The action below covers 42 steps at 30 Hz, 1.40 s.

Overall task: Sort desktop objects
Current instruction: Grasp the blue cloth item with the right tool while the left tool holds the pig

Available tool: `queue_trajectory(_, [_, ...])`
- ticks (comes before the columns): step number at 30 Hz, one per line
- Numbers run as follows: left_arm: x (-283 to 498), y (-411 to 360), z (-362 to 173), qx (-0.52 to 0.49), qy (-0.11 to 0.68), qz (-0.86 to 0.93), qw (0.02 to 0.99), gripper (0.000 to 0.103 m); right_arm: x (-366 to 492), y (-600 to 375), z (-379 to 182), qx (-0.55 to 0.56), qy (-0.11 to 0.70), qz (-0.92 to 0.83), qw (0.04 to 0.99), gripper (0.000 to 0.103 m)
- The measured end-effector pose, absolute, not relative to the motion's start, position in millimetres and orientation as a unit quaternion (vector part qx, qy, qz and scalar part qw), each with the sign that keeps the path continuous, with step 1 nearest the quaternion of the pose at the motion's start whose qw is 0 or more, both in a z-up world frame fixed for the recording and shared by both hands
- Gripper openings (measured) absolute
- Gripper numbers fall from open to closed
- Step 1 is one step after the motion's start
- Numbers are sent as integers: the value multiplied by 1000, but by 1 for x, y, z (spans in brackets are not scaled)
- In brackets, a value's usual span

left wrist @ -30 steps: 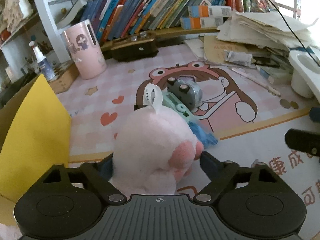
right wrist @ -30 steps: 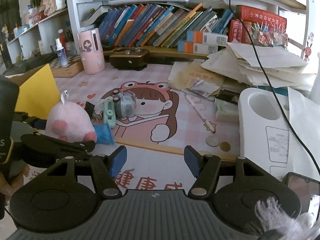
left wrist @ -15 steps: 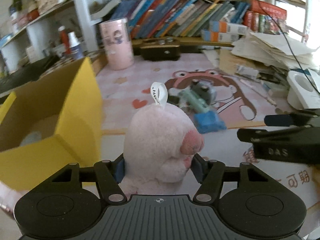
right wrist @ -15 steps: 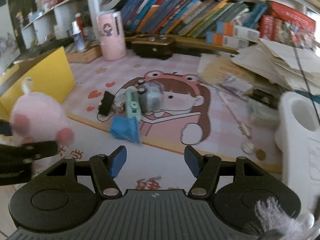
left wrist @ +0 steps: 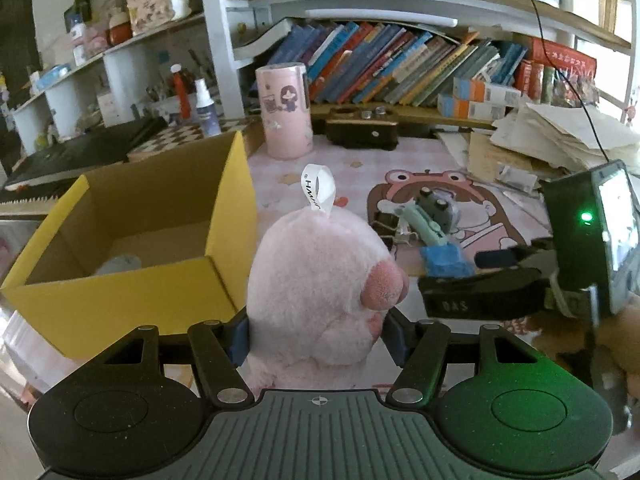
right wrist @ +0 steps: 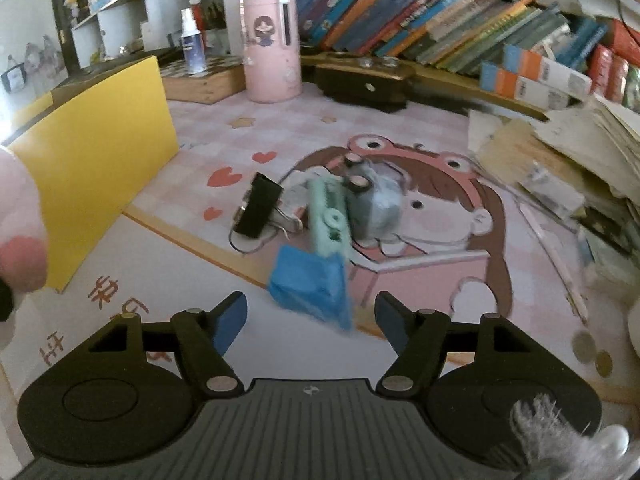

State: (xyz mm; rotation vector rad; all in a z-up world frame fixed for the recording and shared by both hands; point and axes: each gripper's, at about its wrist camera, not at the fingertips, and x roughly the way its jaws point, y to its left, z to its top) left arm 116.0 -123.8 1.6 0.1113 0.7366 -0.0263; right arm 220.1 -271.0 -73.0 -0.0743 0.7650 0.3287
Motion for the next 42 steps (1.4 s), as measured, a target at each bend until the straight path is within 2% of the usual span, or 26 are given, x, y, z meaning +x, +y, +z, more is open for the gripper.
queue_trajectory(3, [114, -120, 2, 56, 362, -10, 931, 64, 224, -265, -75, -45, 366, 157, 916, 62])
queue_trajectory(4, [113, -119, 2, 54, 361, -10, 931, 64, 225, -263, -76, -49, 366, 155, 916, 51])
queue_trajectory(6, [113, -118, 2, 51, 359, -11, 932, 64, 225, -262, -76, -55, 360, 154, 919, 40])
queue_trajectory(7, [113, -118, 2, 50, 358, -13, 932, 63, 224, -263, -76, -58, 359, 153, 919, 38])
queue_trajectory(25, [96, -112, 3, 9, 332, -69, 941, 63, 149, -289, -27, -35, 345, 123, 930, 36])
queue_trajectory(42, [36, -42, 1, -25, 335, -86, 938, 63, 51, -223, -13, -26, 369, 120, 921, 36])
